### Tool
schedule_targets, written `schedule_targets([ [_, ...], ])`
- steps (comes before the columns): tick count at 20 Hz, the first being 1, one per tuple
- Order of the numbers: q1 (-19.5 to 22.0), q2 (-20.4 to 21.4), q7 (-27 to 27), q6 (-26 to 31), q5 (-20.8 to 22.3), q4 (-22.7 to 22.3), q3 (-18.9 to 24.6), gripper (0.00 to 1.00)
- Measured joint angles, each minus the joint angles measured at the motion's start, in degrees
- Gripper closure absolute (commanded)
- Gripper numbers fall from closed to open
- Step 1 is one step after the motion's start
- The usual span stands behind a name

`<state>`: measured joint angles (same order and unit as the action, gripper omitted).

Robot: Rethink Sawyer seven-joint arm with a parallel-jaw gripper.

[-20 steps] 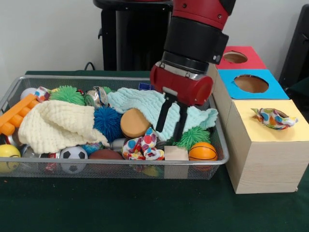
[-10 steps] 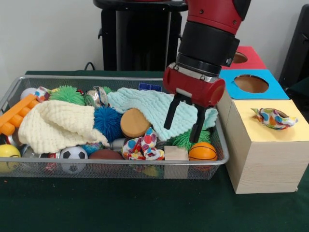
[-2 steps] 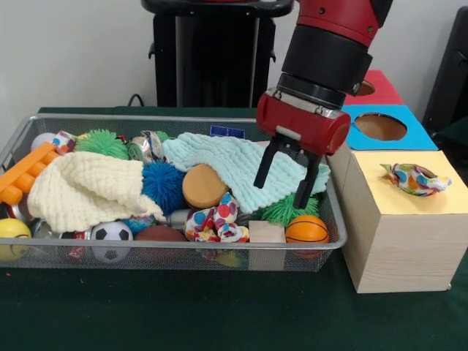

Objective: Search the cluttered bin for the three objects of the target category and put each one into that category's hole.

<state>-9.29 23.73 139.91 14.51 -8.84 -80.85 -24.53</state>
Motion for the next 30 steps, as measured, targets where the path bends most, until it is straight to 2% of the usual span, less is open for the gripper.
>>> schedule_targets([
  [10, 1.1, -0.7, 0.0, 0.0, 0.0, 0.0, -1.8, 0.0],
  [19, 4.8, -1.8, 0.0, -2.3, 0.0, -0.3, 0.4, 0.0],
  [30, 5.0, -5.9, 0.0, -6.3, 0.0, -1.1, 2.2, 0.0],
])
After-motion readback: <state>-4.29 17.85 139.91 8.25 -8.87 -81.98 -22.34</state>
